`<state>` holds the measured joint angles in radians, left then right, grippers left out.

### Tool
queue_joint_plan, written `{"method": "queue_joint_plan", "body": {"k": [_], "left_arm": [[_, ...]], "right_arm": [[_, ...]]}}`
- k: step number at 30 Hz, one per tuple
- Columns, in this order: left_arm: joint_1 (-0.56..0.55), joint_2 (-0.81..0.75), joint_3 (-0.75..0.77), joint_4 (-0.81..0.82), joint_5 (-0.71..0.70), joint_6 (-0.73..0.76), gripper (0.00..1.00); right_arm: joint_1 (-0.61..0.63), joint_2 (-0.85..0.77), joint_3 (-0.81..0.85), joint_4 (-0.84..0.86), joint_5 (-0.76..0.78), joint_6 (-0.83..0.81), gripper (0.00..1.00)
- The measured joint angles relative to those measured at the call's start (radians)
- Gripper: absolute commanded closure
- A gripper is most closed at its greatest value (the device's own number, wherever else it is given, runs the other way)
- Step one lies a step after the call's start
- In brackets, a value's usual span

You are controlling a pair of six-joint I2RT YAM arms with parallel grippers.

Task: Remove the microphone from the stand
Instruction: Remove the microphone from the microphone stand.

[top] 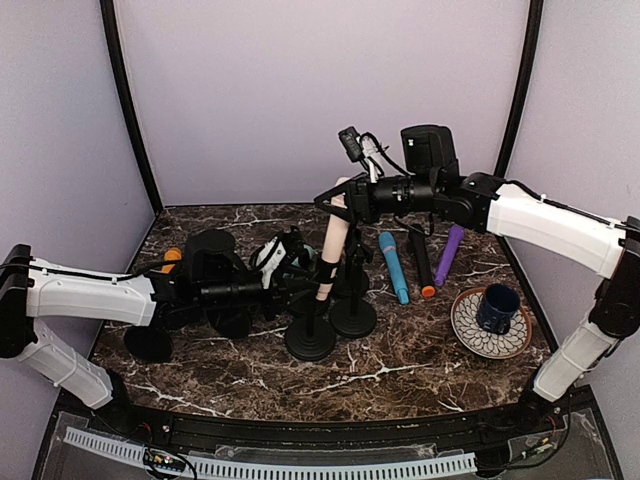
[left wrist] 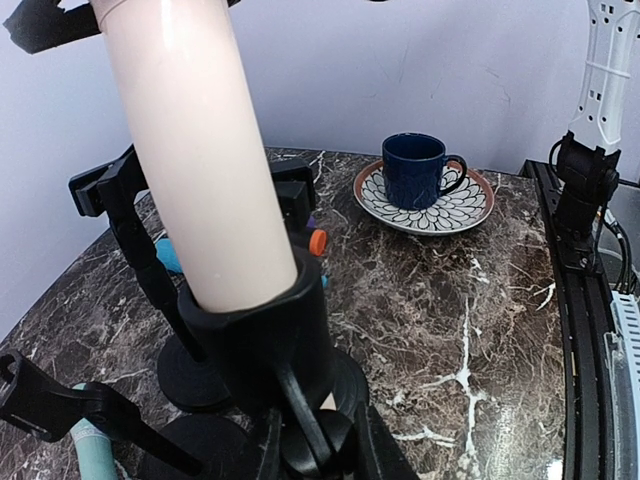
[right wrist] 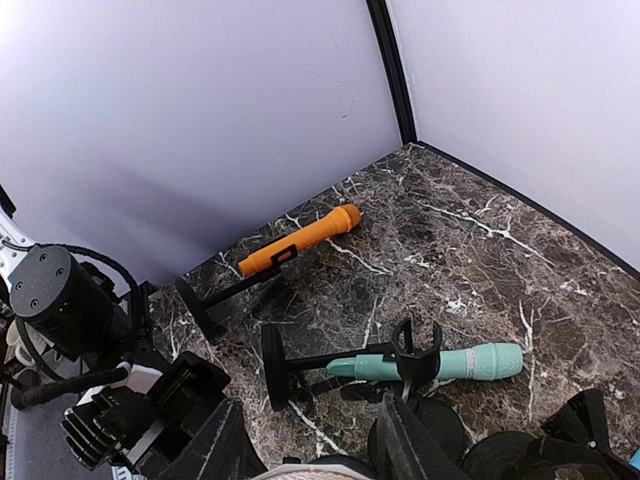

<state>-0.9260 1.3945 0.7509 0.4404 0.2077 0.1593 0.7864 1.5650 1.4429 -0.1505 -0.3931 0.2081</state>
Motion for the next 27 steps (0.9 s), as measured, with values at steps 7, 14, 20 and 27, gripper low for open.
{"method": "queue_joint_plan", "body": {"k": [7,14,20,27], "left_arm": [[-0.001,0.0,0.0,0.0,-0.003,0.003,1.0],[-0.004,0.0,0.0,-0.001,-0.007,0.003,1.0],[-0.01,0.002,0.002,0.0,-0.011,0.006,1.0],[-0.011,0.006,0.002,-0.004,-0.015,0.013,1.0]], "right_arm": [[-0.006,-0.006,0.0,0.004,-0.002,0.011,0.89],[-0.011,-0.006,0.0,0.012,-0.005,0.014,0.89],[-0.018,-0.021,0.0,0.013,-0.006,0.018,0.89],[-0.036,-0.043,0.0,0.021,-0.007,0.038,0.89]]}}
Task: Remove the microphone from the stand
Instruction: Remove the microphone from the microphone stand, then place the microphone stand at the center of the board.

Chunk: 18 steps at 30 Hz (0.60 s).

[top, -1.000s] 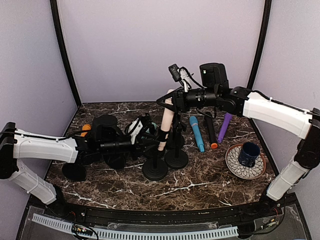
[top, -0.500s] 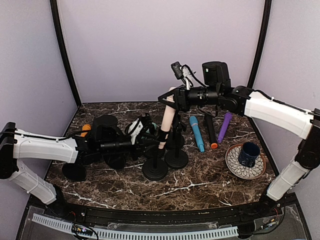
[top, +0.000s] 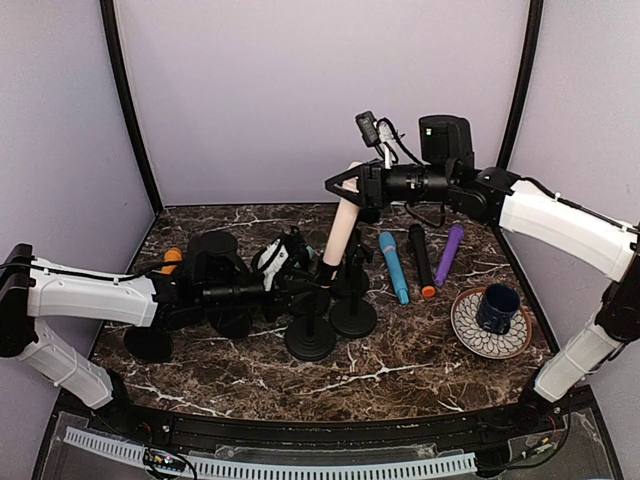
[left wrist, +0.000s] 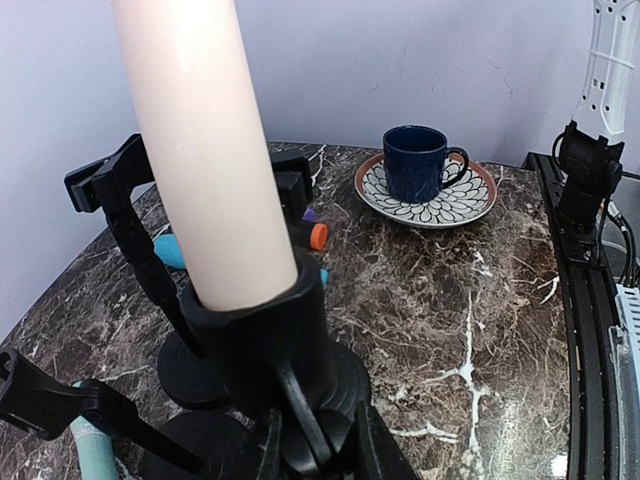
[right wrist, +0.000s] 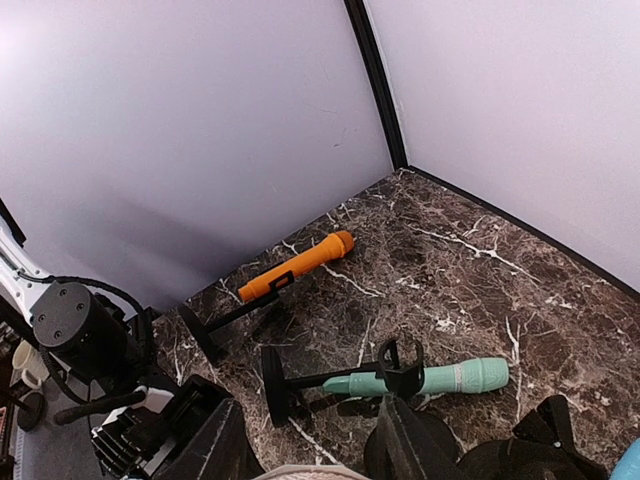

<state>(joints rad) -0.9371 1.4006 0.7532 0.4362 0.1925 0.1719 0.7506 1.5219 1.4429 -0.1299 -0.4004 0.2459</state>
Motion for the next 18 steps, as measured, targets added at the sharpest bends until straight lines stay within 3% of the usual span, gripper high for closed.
{"method": "queue_joint_plan", "body": {"k": [13,18], "left_arm": [[-0.004,0.008,-0.005,-0.034,-0.013,0.009,0.98],[-0.004,0.007,0.006,-0.05,-0.023,0.005,0.72]], "right_arm": [[-0.076,-0.123,-0.001,0.221,0.058,0.019,0.89],[-0.082,-0.17,-0.028,0.231,0.102,-0.002,0.88]]}}
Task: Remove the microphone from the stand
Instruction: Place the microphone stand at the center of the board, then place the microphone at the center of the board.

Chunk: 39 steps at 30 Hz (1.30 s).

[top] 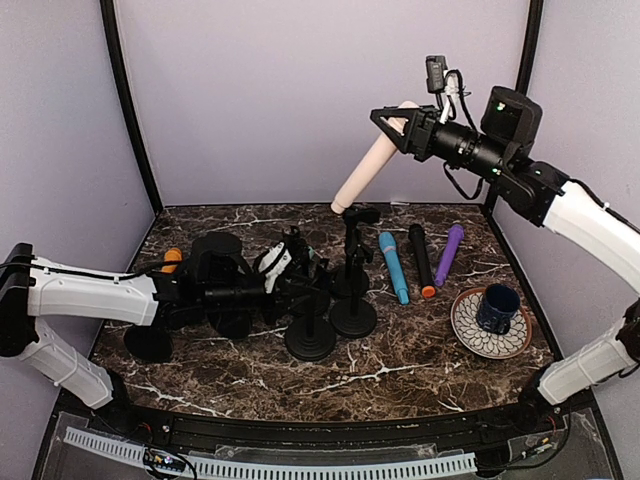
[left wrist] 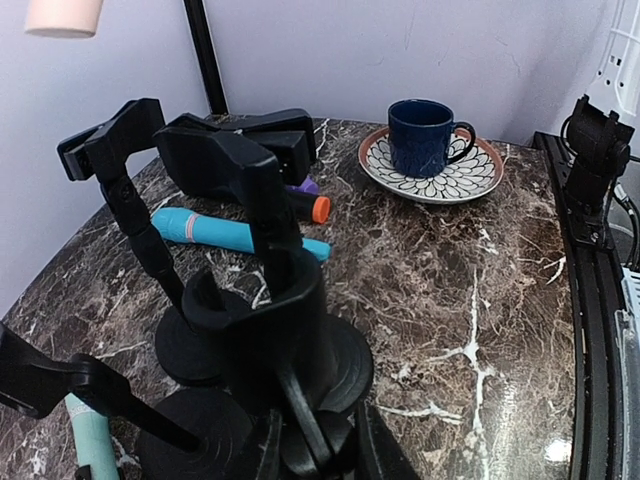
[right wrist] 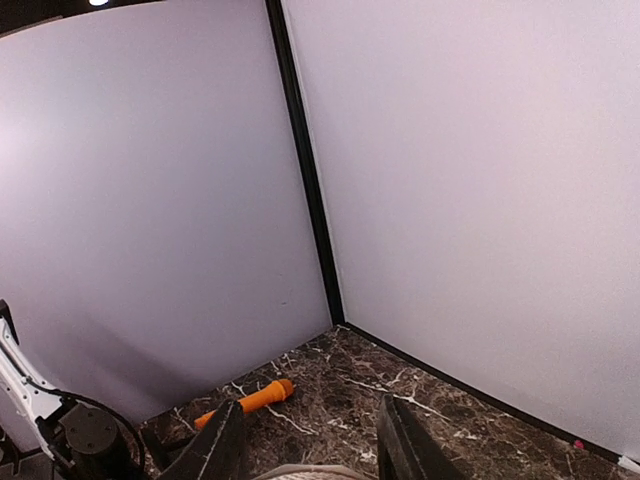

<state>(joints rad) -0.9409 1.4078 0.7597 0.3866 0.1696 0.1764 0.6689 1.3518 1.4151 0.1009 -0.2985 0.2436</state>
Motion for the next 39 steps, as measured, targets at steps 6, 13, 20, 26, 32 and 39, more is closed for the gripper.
{"method": "queue_joint_plan", "body": {"k": [6,13,20,26,32,39], "left_arm": [[-0.001,-0.002,0.027,-0.136,-0.048,0.001,0.43],[-0.002,-0.011,0.205,-0.287,-0.056,-0.018,0.25],[0.119,-0.137,0.274,-0.33,0.001,-0.085,0.24],[0.345,-0.168,0.27,-0.388,0.043,-0.181,0.24],[0.447,-0.168,0.228,-0.424,0.121,-0.245,0.24],[0.451,-0.168,0.188,-0.444,0.13,-0.238,0.24]], "right_arm": [[-0.066,-0.123,-0.056,-0.079,0.116,-0.044,0.87],[-0.2,-0.217,-0.15,-0.2,0.268,-0.047,0.88],[-0.255,-0.109,-0.17,-0.423,0.359,-0.048,0.89],[-0.256,0.019,-0.137,-0.563,0.367,-0.045,0.89],[-0.256,0.166,-0.031,-0.615,0.362,-0.028,0.89],[-0.247,0.345,0.075,-0.676,0.385,-0.017,0.9]]}}
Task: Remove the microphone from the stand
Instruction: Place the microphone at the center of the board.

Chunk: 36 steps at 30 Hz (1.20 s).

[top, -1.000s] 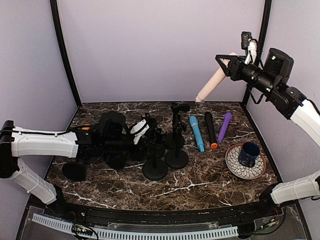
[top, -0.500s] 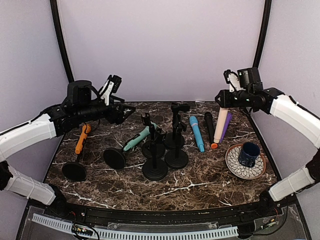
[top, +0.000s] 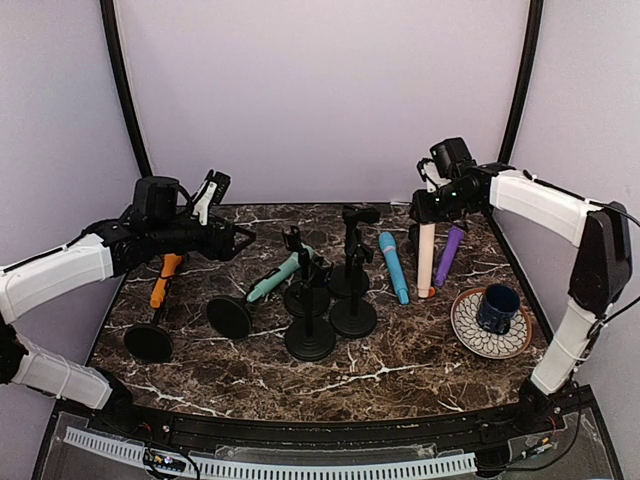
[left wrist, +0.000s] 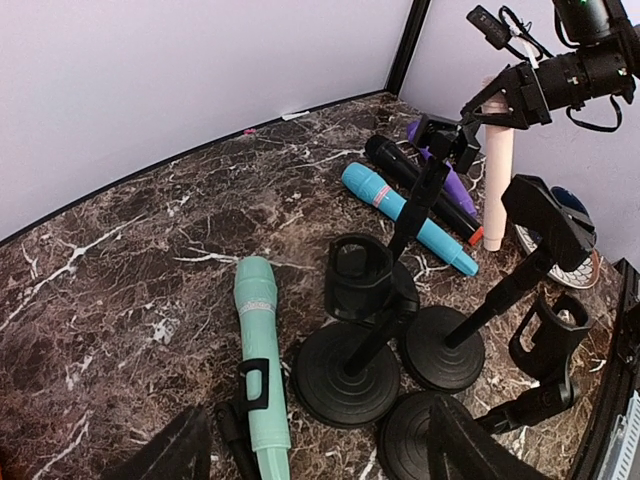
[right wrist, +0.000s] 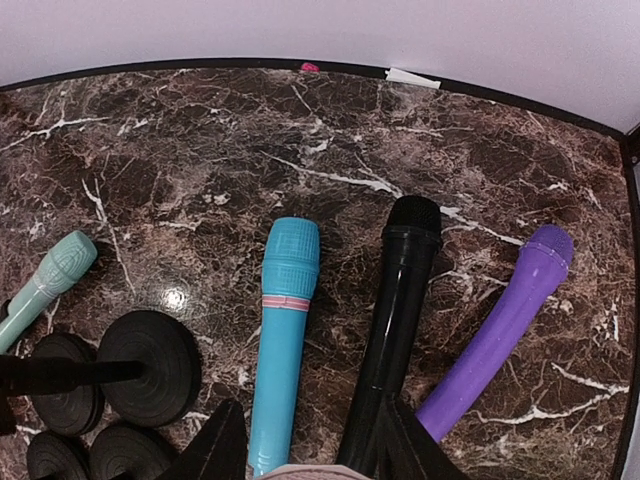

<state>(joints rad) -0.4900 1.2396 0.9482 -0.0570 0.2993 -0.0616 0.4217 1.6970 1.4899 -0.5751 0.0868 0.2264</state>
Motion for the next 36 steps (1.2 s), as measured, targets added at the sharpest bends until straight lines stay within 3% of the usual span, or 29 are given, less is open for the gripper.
{"method": "queue_joint_plan", "body": {"k": [7,13,21,28,36], "left_arm": [[0.0,0.0,-0.055,0.005,-0.015,0.028,0.25],[0.0,-0.008,-0.065,0.006,-0.047,0.058,0.25],[0.0,-0.017,-0.073,0.007,-0.065,0.074,0.26],[0.0,-0.017,-0.074,0.007,-0.068,0.074,0.26],[0.0,-0.014,-0.074,0.007,-0.063,0.074,0.26]], "right_arm": [[0.018,0.159,0.137,-0.038,0.063,0.008,0.89],[0.022,0.304,0.248,-0.037,0.093,0.02,0.77],[0.023,0.458,0.41,-0.029,0.109,0.023,0.69],[0.022,0.515,0.418,0.056,0.149,0.029,0.65],[0.021,0.564,0.405,0.126,0.148,0.056,0.54]]}}
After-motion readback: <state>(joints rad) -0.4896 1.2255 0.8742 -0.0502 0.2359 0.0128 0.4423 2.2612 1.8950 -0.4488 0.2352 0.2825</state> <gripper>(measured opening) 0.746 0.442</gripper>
